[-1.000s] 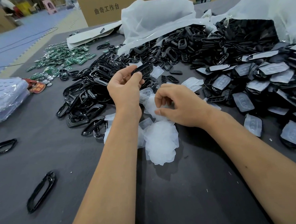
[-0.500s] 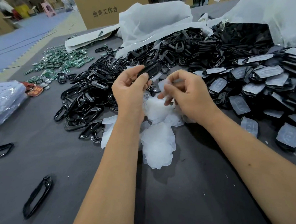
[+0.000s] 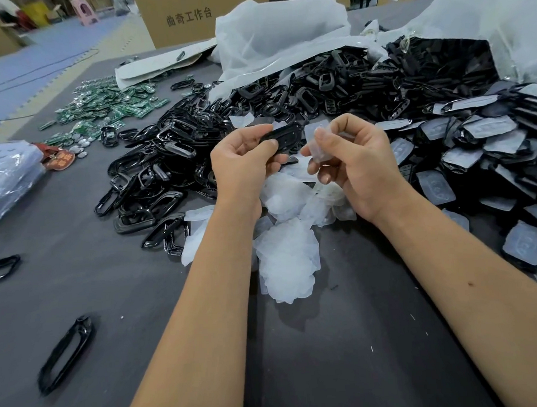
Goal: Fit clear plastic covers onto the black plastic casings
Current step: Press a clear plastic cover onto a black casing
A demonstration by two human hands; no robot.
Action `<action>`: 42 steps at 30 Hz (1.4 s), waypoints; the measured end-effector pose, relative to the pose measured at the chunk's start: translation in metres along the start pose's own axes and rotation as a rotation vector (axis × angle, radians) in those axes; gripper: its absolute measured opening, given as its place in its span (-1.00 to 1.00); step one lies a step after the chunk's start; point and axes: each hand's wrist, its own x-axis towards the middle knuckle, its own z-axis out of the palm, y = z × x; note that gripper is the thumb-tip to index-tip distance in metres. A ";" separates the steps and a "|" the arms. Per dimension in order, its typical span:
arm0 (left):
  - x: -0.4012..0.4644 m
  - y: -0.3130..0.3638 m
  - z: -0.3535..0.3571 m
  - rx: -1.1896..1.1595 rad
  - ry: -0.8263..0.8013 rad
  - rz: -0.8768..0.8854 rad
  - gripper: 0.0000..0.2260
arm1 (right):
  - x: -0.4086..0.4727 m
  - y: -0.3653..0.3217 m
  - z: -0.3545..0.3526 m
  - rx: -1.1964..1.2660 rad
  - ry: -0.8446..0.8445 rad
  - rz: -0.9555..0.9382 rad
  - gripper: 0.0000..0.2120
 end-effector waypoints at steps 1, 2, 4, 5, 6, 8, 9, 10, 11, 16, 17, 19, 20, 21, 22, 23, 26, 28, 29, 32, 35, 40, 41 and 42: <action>0.000 0.000 0.000 0.007 -0.009 0.000 -0.81 | 0.000 0.000 0.000 0.015 0.003 0.001 -0.79; -0.001 0.000 0.000 0.014 -0.018 -0.002 -0.81 | 0.001 0.000 -0.001 0.028 0.009 0.002 -0.81; -0.001 0.001 0.001 0.026 -0.033 -0.006 -0.81 | 0.002 0.002 -0.003 0.039 0.022 0.005 -0.87; -0.001 0.001 0.001 0.028 -0.036 -0.008 -0.81 | 0.002 0.002 -0.003 0.035 0.028 0.007 -0.89; -0.002 0.001 0.002 0.028 -0.037 -0.010 -0.81 | 0.002 0.003 -0.004 0.026 0.034 0.008 -0.91; -0.001 0.001 0.002 0.030 -0.038 -0.011 -0.81 | 0.003 0.005 -0.004 0.013 0.055 0.008 -0.92; -0.001 0.001 0.002 0.033 -0.040 -0.012 -0.81 | 0.003 0.005 -0.004 0.015 0.068 0.004 -0.90; -0.001 0.000 0.002 0.036 -0.043 -0.012 -0.81 | 0.004 0.006 -0.005 0.021 0.081 -0.002 -0.88; -0.001 0.000 0.001 0.038 -0.048 -0.012 -0.81 | 0.005 0.006 -0.005 0.021 0.090 -0.006 -0.87; 0.000 -0.003 0.001 0.029 -0.096 -0.004 -0.81 | 0.006 0.008 -0.007 -0.009 0.107 -0.019 -0.87; 0.000 -0.003 0.001 0.025 -0.102 -0.006 -0.82 | 0.006 0.008 -0.007 0.012 0.109 -0.026 -0.88; 0.001 -0.004 0.001 0.018 -0.106 -0.006 -0.82 | 0.007 0.007 -0.007 0.066 0.123 -0.029 -0.90; 0.001 -0.004 0.001 0.018 -0.104 -0.004 -0.82 | 0.007 0.007 -0.008 0.093 0.134 -0.025 -0.89; 0.001 -0.005 0.001 0.018 -0.100 -0.001 -0.82 | 0.008 0.006 -0.008 0.122 0.139 -0.018 -0.87; 0.001 -0.005 0.001 0.019 -0.094 0.002 -0.81 | 0.008 0.006 -0.008 0.152 0.137 -0.005 -0.85; 0.001 -0.005 0.001 0.021 -0.090 0.007 -0.81 | 0.008 0.005 -0.007 0.176 0.133 0.011 -0.82; 0.001 -0.007 0.003 0.038 -0.090 0.027 -0.81 | 0.009 0.006 -0.008 0.187 0.138 0.023 -0.80; 0.000 -0.008 0.004 0.041 -0.091 0.032 -0.80 | 0.009 0.008 -0.009 0.099 0.139 -0.017 -0.88; 0.000 -0.009 0.004 0.038 -0.095 0.030 -0.80 | 0.008 0.010 -0.010 0.018 0.143 -0.052 -0.84; -0.001 -0.009 0.006 0.009 -0.125 0.009 -0.83 | 0.007 0.013 -0.008 -0.202 0.178 -0.141 -0.81; -0.002 -0.007 0.006 -0.017 -0.156 -0.017 -0.87 | 0.007 0.015 -0.007 -0.306 0.196 -0.190 -0.89; -0.005 -0.003 0.007 -0.042 -0.210 -0.026 -0.74 | 0.008 0.015 -0.007 -0.452 0.182 -0.270 -0.89; -0.005 -0.003 0.007 -0.043 -0.212 -0.021 -0.73 | 0.008 0.015 -0.006 -0.478 0.182 -0.283 -0.90; -0.005 -0.003 0.007 -0.042 -0.212 -0.017 -0.72 | 0.008 0.015 -0.006 -0.501 0.187 -0.296 -0.90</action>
